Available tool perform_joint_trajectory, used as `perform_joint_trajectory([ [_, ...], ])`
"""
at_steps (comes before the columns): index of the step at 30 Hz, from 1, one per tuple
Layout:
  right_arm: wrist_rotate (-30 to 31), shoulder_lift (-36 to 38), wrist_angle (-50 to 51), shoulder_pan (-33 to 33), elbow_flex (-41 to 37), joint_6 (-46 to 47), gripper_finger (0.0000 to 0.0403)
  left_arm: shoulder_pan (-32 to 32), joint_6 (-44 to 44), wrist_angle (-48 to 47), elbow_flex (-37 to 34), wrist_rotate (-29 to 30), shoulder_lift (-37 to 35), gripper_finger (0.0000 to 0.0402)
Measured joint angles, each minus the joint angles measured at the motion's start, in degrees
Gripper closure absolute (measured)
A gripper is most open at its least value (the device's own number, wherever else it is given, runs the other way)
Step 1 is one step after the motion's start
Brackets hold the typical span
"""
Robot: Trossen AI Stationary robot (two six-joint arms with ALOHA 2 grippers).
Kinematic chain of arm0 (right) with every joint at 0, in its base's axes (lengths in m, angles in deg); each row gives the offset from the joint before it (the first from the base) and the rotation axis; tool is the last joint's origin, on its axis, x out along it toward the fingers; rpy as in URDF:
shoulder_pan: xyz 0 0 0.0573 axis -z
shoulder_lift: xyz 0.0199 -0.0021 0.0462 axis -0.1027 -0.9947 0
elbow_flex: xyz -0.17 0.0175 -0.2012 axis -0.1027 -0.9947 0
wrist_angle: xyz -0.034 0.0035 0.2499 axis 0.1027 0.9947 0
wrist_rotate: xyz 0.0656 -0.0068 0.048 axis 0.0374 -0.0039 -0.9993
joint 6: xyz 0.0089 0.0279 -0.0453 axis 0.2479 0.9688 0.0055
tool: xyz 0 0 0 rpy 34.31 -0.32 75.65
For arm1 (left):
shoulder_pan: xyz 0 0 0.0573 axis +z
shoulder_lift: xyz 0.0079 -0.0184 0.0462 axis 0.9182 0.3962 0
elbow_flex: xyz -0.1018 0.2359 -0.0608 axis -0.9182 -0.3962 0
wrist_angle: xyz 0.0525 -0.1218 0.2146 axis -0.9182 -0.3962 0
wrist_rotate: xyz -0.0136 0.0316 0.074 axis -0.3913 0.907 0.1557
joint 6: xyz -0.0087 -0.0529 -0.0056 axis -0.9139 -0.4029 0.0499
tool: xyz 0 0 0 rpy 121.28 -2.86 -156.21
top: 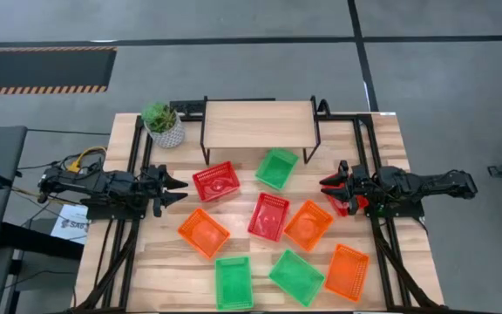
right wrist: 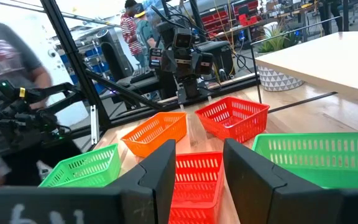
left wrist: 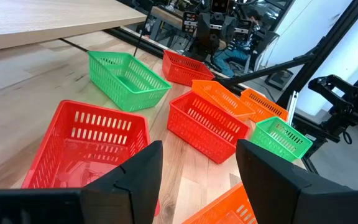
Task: Stack baskets on shelf by color
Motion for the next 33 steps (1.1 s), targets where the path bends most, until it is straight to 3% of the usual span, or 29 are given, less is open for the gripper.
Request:
perform_joint_trajectory([
  [5,0.00,0.00,-0.02,-0.01,0.02,0.00,0.0243,-0.01,0.43,0.31,-0.01,0.52,0.02,0.0209],
  [10,0.00,-0.02,-0.01,0.00,0.02,-0.01,0.0243,0.01,4.33,1.03,-0.09,5.73,0.02,0.0209],
  [18,0.00,-0.02,0.00,-0.02,0.02,0.00,0.0243,0.01,3.98,1.11,-0.09,6.03,0.02,0.0209],
  [23,0.00,0.00,0.00,0.00,0.00,0.00,0.0243,0.01,-1.90,1.51,-0.09,6.16,0.02,0.0209],
  [27,0.00,0.00,-0.01,-0.01,0.00,0.00,0.0243,0.01,-13.49,1.85,-0.13,6.67,0.02,0.0209],
  [33,0.00,0.00,-0.02,-0.01,0.01,0.00,0.0243,0.01,-24.26,1.95,-0.13,9.18,0.02,0.0209],
])
